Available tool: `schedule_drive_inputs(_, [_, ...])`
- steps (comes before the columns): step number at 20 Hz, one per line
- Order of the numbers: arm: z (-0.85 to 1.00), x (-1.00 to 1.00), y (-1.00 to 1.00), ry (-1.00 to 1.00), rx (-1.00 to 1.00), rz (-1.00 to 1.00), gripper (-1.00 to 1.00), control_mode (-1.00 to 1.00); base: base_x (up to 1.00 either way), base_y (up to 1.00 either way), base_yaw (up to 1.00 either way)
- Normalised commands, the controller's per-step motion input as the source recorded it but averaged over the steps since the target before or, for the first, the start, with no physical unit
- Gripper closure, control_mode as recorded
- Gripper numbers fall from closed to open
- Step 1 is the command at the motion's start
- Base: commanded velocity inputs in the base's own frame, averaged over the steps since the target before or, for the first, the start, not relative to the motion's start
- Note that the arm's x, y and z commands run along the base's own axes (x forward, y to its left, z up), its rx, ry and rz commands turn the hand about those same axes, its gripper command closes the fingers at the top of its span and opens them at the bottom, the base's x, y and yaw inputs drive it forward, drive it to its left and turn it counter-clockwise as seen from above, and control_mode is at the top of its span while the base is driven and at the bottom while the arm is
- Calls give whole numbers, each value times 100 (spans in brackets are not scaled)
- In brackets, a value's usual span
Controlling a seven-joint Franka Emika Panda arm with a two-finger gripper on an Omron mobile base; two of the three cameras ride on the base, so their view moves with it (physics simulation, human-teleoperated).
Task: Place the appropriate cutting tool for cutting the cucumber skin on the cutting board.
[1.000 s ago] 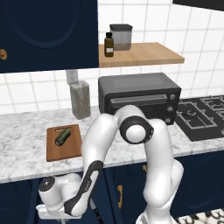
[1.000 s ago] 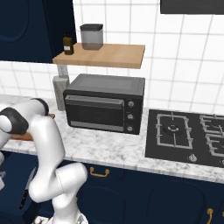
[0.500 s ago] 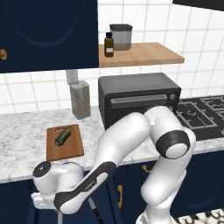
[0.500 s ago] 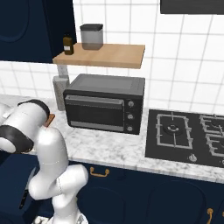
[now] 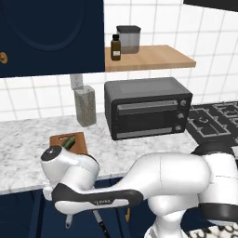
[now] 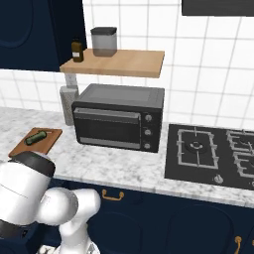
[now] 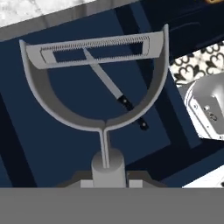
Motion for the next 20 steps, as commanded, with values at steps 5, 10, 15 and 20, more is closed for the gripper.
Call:
schedule_drive_inputs(5, [50, 40, -74, -2, 6, -8, 100, -100, 0, 0, 0])
schedule_drive_inputs(10, [47, 67, -58, 0, 9, -10, 100, -100, 0, 0, 0])
schedule_drive_inputs(15, [34, 70, -20, 0, 3, -7, 100, -100, 0, 0, 0])
schedule_drive_inputs(20, [5, 44, 0, 0, 0, 0, 100, -100, 0, 0, 0])
